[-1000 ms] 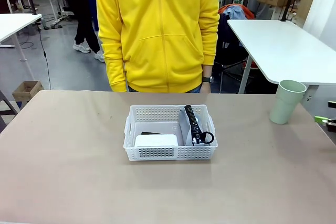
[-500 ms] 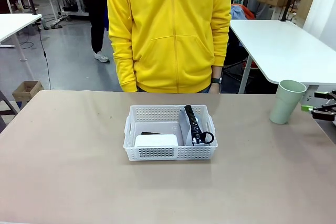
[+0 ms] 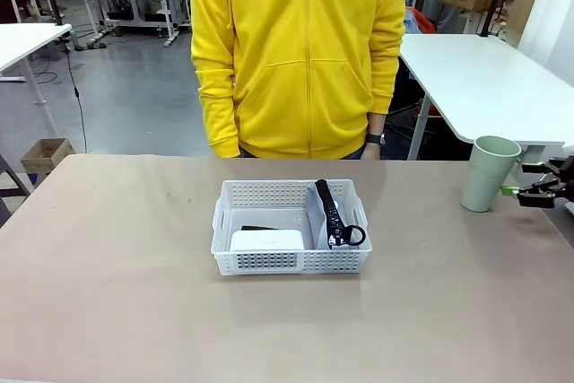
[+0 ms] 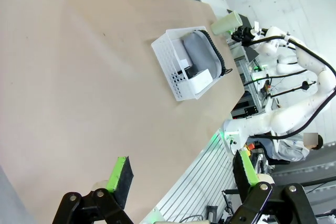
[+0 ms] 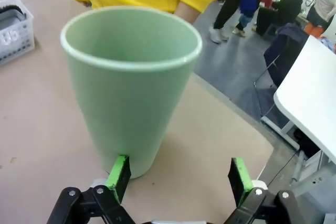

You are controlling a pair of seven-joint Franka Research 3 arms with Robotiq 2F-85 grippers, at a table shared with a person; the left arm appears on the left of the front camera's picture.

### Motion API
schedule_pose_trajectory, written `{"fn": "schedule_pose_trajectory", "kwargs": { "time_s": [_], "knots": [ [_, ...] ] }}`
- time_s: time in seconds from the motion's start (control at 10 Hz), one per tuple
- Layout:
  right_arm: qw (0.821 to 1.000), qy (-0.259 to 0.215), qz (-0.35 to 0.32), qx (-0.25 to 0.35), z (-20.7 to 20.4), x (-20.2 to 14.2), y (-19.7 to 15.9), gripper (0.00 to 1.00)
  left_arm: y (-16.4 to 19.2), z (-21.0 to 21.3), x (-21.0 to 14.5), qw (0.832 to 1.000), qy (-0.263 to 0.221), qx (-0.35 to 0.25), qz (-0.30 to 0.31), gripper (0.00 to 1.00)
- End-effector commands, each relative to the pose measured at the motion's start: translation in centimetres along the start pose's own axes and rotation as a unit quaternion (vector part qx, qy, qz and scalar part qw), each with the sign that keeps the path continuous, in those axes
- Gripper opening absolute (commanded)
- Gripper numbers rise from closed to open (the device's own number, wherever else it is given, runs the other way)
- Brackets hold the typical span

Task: Efficiently arrange items inside the basket to fit them all.
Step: Pick up the Reusable plastic cup and place it inside the Organizing basket.

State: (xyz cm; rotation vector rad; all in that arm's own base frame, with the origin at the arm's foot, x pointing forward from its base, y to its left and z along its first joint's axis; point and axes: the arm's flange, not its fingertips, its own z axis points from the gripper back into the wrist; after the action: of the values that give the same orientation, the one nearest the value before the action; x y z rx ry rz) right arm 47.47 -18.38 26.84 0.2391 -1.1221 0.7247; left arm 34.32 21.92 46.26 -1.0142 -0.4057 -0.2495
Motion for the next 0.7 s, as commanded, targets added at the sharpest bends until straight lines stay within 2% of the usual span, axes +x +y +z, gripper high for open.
{"fn": "schedule_pose_trajectory", "kwargs": {
  "time_s": [0.0,0.5,0.6],
  "knots": [
    [1.000,0.008,0.023,-0.017,-3.40,-5.08,3.12,1.00,-0.30,-0.10,-0.15,1.000,0.001,0.006,0.001,1.00],
    [0.999,0.028,0.027,0.031,-4.16,-5.42,3.21,1.00,-0.30,-0.10,-0.15,1.000,0.001,0.006,0.001,1.00],
    [0.998,0.017,0.026,0.054,-4.39,-5.34,3.39,1.00,-0.30,-0.10,-0.15,1.000,0.001,0.006,0.001,1.00]
  ]
}}
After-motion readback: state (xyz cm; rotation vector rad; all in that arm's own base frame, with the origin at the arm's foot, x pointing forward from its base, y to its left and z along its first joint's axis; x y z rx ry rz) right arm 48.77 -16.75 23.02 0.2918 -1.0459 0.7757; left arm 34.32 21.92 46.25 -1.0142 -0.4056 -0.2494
